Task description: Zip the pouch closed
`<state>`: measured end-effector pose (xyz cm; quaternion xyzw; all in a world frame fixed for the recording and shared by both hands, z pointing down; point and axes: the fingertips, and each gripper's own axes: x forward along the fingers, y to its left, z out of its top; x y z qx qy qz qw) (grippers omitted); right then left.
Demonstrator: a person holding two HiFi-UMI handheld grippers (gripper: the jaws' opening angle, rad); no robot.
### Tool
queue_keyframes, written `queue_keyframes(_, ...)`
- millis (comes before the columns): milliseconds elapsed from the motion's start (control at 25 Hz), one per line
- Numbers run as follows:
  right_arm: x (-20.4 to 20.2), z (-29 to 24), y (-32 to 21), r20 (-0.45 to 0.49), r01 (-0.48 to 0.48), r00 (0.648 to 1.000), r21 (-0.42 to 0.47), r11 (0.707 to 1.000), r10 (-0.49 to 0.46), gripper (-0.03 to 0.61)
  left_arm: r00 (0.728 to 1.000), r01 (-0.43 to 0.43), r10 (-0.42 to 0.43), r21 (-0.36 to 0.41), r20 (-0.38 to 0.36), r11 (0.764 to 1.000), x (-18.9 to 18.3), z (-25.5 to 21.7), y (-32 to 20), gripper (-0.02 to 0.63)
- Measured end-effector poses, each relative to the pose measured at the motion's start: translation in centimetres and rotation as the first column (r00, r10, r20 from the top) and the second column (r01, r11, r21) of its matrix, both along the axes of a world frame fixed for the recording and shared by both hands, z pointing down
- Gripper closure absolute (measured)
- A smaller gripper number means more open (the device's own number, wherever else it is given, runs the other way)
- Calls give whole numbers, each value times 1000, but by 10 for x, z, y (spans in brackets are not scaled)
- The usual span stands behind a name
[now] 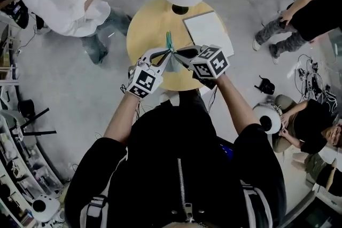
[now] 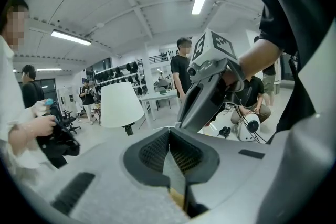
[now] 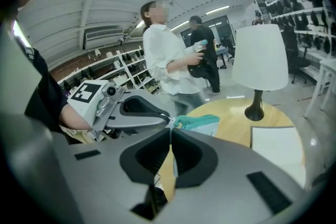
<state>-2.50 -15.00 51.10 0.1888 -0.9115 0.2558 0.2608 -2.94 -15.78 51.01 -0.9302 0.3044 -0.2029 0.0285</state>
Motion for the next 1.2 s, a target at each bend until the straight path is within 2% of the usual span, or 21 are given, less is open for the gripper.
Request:
queue_keyframes(680, -3, -1, 6, 8, 1, 1000, 23, 1000, -1, 563, 999, -8, 7, -40, -40, 999, -5, -3, -2, 607)
queue_keyframes(920, -4, 0, 12, 0, 16, 1000, 22, 1000, -16, 565, 998, 45, -48, -58, -41, 997, -17, 0, -7, 607)
queue_keyframes(1200, -3, -1, 12, 3, 16, 1000, 22, 1000, -16, 565, 999, 41, -43, -59, -30, 997, -18, 1, -8, 607)
